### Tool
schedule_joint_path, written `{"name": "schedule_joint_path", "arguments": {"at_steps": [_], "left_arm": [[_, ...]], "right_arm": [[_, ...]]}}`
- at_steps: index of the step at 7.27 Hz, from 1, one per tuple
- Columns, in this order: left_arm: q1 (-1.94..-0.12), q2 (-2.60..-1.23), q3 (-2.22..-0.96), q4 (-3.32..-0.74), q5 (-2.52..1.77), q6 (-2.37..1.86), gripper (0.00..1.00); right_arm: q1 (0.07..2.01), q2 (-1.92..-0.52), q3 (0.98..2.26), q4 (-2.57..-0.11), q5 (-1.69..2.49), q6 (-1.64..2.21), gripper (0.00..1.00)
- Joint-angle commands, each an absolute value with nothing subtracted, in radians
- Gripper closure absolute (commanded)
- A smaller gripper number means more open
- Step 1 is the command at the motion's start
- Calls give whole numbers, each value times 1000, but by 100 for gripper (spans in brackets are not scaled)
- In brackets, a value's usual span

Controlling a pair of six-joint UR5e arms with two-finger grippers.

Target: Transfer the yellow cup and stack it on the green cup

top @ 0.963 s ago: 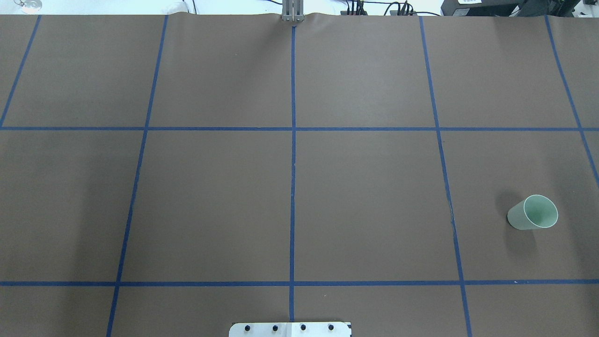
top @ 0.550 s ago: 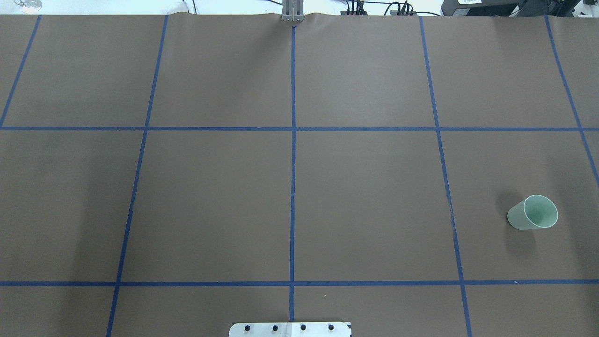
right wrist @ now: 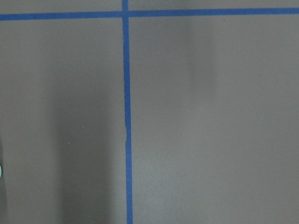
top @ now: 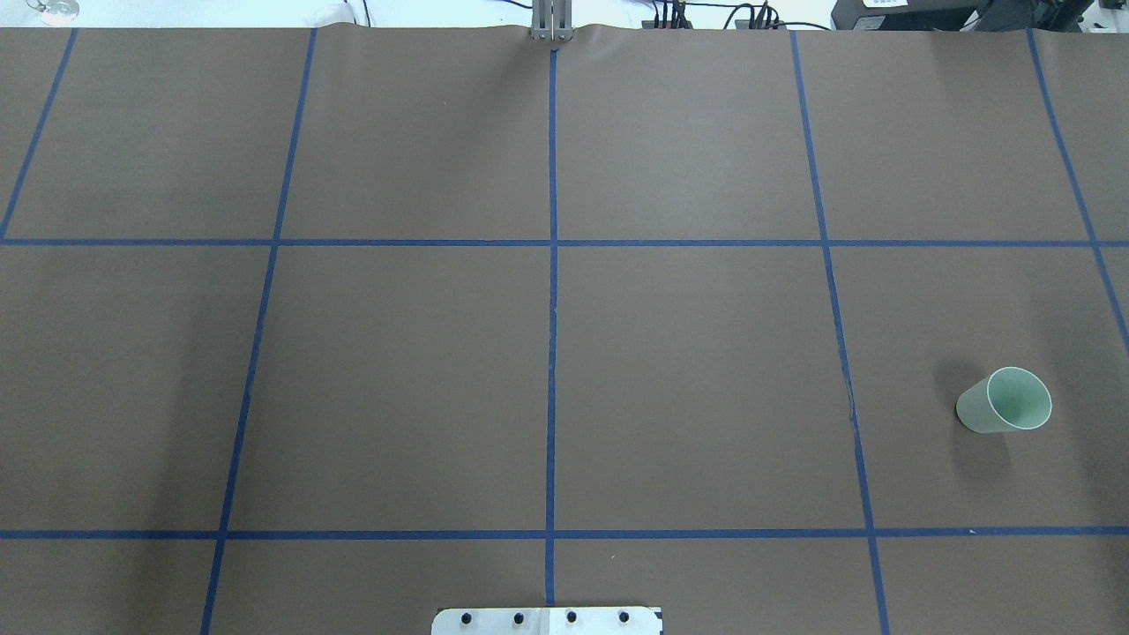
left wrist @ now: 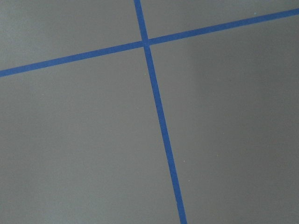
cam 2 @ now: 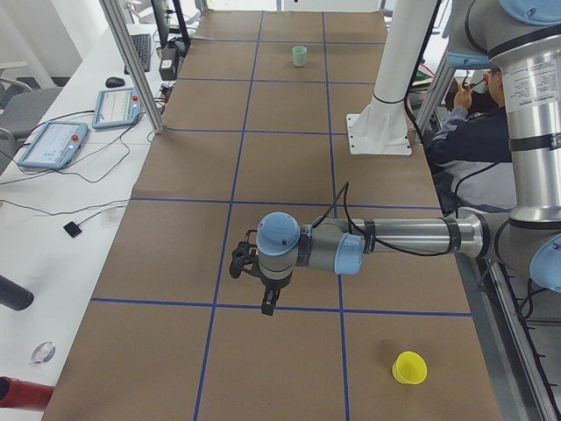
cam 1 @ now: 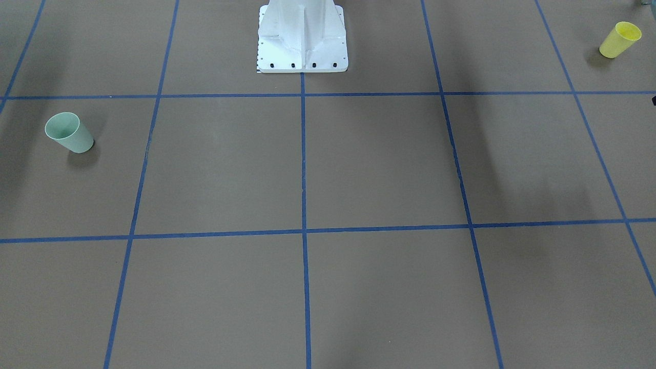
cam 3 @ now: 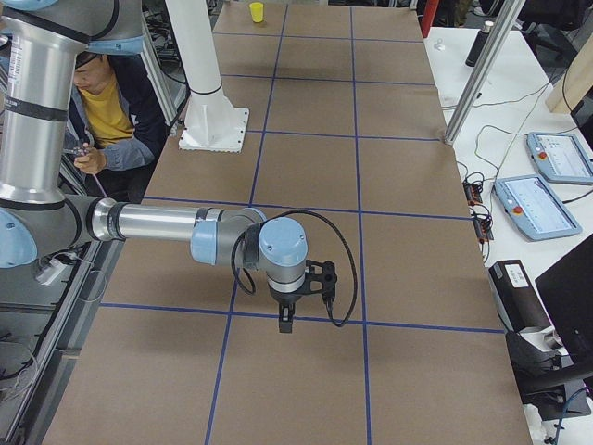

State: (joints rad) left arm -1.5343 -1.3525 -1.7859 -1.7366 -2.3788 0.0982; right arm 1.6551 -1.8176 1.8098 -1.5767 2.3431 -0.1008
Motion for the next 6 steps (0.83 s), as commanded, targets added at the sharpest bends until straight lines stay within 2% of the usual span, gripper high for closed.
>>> {"name": "schedule_joint_path", "arguments": {"at_steps": [1, 6], "left_arm": [[-1534, -1449, -1793, -1741, -2376, 97, 0], [-1534, -1496, -1783, -1837, -2384, 95, 0]], "right_arm": [[1655, -1813, 1790, -1477, 2335, -100, 0], [1655, -1804, 1746, -1474, 2336, -98, 0]]}}
